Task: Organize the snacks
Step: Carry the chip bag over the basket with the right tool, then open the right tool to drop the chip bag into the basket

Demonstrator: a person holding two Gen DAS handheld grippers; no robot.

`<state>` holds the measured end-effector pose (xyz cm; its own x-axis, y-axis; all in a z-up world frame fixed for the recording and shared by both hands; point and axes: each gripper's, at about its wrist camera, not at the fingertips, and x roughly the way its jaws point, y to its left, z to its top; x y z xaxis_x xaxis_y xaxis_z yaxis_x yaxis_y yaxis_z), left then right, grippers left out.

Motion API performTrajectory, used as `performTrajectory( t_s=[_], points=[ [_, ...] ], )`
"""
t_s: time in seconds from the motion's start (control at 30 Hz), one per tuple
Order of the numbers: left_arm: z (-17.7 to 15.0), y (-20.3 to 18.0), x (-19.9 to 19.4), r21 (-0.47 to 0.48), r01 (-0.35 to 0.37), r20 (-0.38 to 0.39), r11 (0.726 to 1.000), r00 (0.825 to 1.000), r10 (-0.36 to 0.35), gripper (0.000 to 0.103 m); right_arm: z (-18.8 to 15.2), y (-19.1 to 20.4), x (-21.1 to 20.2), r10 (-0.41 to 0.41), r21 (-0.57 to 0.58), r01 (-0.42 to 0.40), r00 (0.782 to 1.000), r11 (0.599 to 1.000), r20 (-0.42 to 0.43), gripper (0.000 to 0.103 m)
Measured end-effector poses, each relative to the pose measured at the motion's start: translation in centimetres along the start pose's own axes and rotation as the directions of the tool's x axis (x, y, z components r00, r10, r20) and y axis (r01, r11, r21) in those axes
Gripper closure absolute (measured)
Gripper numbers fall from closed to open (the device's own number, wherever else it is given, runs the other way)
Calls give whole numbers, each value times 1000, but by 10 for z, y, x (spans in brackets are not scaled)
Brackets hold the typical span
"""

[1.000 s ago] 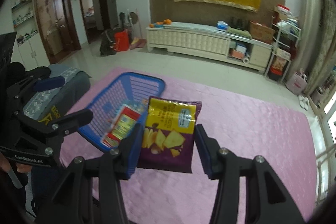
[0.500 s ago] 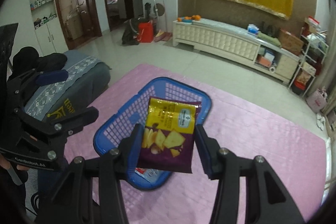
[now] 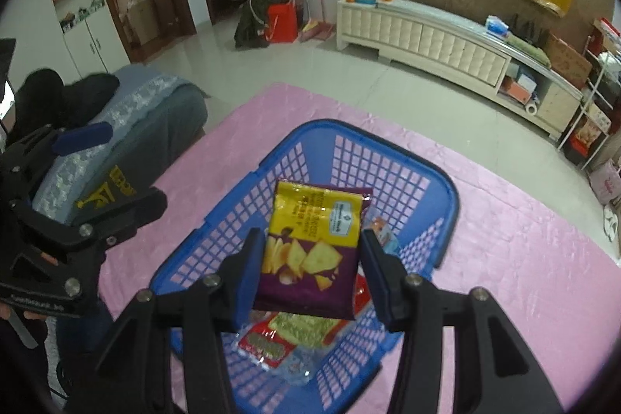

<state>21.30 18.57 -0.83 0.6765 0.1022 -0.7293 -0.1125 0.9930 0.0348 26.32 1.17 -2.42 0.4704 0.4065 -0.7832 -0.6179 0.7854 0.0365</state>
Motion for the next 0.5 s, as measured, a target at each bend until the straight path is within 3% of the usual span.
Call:
performTrajectory(
  t_s=[0.4, 0.5],
  points=[
    [3, 23, 62, -58, 9, -71, 998, 997, -13, 0, 20, -3, 66, -12, -12, 11, 995, 1000, -94, 49],
    [0, 25, 67, -71, 5, -75, 997, 997, -11, 0, 25, -8, 73, -23, -6, 22, 995, 1000, -94, 36]
  ],
)
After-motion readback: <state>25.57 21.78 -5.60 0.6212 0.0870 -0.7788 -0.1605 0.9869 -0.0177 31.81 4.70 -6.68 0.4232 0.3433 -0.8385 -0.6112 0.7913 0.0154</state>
